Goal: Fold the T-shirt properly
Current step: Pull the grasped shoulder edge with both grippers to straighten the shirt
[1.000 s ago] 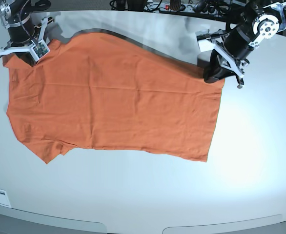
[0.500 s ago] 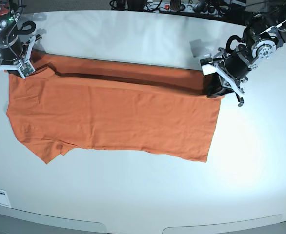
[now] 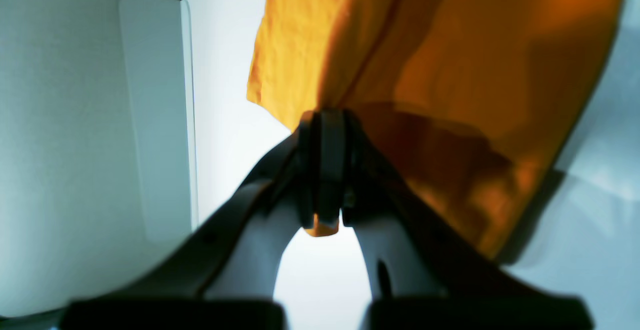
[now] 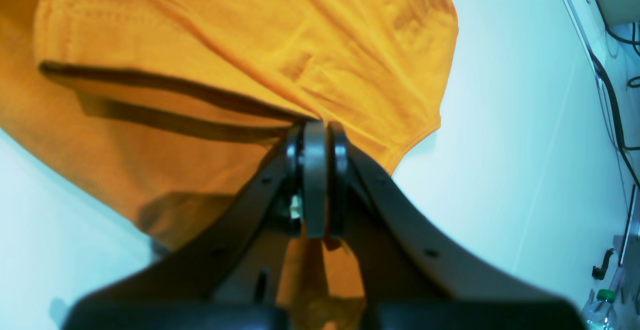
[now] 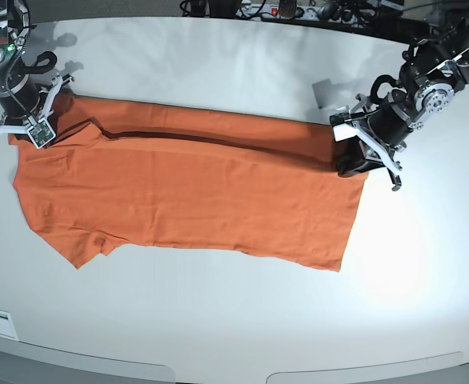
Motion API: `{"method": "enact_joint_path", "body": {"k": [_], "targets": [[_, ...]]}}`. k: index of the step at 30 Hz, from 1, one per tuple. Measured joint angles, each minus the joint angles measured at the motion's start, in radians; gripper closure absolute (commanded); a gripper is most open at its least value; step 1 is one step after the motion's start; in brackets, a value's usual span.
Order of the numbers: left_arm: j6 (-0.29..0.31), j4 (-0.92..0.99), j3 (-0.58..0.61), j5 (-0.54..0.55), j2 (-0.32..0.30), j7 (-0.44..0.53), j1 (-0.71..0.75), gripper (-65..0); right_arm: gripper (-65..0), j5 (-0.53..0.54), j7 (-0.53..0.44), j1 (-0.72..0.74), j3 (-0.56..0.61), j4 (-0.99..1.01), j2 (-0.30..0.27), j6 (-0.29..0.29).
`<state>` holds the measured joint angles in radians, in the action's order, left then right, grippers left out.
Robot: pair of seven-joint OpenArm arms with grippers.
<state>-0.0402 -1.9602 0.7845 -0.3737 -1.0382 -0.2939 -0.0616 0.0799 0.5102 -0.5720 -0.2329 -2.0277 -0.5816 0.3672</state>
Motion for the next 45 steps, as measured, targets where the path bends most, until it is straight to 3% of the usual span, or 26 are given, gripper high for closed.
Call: {"method": "enact_joint_path", "body": {"k": [1,2,5,7,9,11,12,14,17,19,23,30,31,34,37,45], "targets": [[0.006,0.000,0.000,0.000,0.008,0.007,-0.004,0.0,-3.6,0.003,0.001,0.005,0.000,0.000,0.000,-0.009],[0.009,0.000,0.001,0.001,0.013,0.007,-0.014,-1.7,-11.3,0.006,0.000,0.011,0.000,0.001,0.000,-0.041],[0.011,0.000,0.001,0.001,0.014,0.001,-0.042,-19.2,-33.0,-0.002,-0.002,0.022,0.000,0.001,-0.001,-0.161],[-0.006,0.000,0.000,0.048,0.011,-0.010,-0.045,-24.9,-35.8,0.000,-0.002,0.023,0.000,0.001,-0.003,-0.174],[-0.032,0.000,0.000,0.105,0.013,-0.012,-0.040,-21.6,-35.8,0.002,-0.001,0.018,0.000,0.001,0.000,-0.174],[-0.074,0.000,0.001,0.140,0.013,-0.013,-0.038,-6.3,-30.6,0.003,0.002,0.019,0.000,0.001,0.000,-0.181],[-0.099,0.000,0.001,0.162,0.013,-0.013,-0.038,0.0,-22.0,0.005,0.002,0.019,0.000,0.001,0.000,-0.181],[-0.153,0.000,0.000,0.184,0.013,-0.013,-0.035,0.0,0.0,0.063,0.037,0.019,0.000,0.001,0.000,-0.184],[-0.142,0.000,0.000,0.183,0.014,-0.019,-0.017,0.0,0.0,0.168,0.101,0.015,0.000,0.001,0.001,-0.161],[-0.068,0.000,0.001,0.185,0.026,-0.032,-0.016,0.0,0.0,0.172,0.101,0.012,0.000,0.001,0.004,-0.105],[0.015,0.010,0.001,0.241,0.074,-0.028,-0.043,0.0,0.0,0.168,0.092,0.022,0.000,0.026,0.005,-0.095],[0.180,0.195,0.000,0.303,0.193,-0.003,-0.074,0.0,0.0,0.233,0.086,0.050,-0.001,0.225,0.004,0.024],[0.206,0.208,-0.002,0.303,0.205,0.003,-0.072,0.0,0.0,0.235,0.122,0.062,-0.001,0.245,0.003,0.060],[0.288,0.212,-0.009,0.311,0.211,0.001,-0.066,0.0,0.0,0.246,0.213,0.081,-0.002,0.257,0.000,0.071],[0.287,0.165,-0.013,0.337,0.191,-0.047,-0.034,0.0,0.0,0.251,0.227,0.060,-0.006,0.253,-0.004,0.051],[0.274,-0.017,-0.010,0.332,0.058,-0.100,0.118,0.0,0.0,0.224,0.201,-0.117,-0.017,0.165,-0.014,-0.018]]}}
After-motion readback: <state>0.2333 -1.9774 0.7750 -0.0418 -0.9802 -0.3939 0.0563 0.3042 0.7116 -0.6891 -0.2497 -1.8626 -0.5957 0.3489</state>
